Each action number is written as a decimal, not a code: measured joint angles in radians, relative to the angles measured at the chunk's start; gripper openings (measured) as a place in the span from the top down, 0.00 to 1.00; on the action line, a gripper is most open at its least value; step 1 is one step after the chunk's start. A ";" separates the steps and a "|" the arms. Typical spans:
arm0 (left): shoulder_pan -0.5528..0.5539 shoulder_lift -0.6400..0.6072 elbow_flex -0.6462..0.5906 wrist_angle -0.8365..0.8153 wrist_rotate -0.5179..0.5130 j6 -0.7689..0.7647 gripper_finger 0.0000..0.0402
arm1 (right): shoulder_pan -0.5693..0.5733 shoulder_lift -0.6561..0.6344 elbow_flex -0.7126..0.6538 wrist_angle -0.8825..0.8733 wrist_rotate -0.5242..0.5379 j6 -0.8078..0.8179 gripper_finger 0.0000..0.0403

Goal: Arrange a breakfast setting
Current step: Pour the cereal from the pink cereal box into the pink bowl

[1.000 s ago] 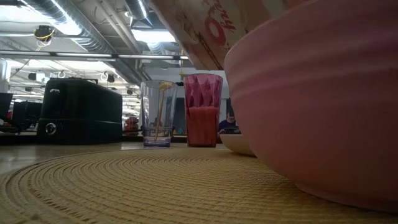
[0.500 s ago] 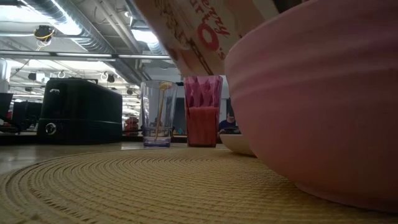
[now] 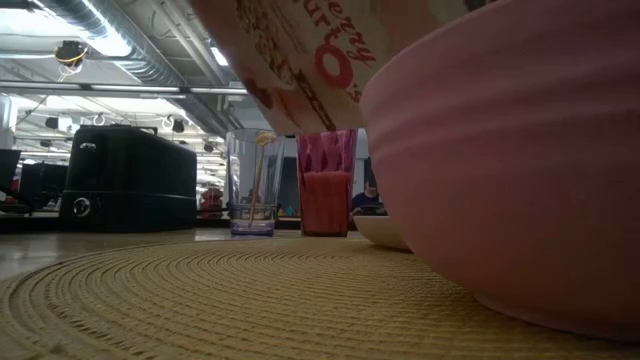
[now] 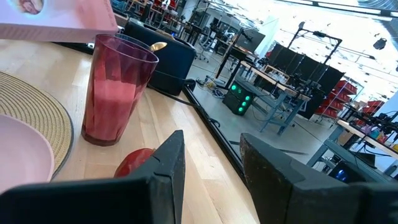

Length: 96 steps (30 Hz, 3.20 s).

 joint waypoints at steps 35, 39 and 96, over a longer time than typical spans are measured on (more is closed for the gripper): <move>-0.104 -0.210 0.000 0.000 0.042 -0.620 0.76 | 0.000 0.000 0.000 -0.001 0.000 0.000 0.69; -0.120 -0.274 0.000 0.000 0.000 -0.699 0.77 | 0.000 0.000 0.000 0.000 0.000 0.000 0.69; 0.081 -0.555 -0.160 1.176 0.306 0.170 0.90 | 0.000 0.000 0.000 0.017 0.000 -0.006 0.69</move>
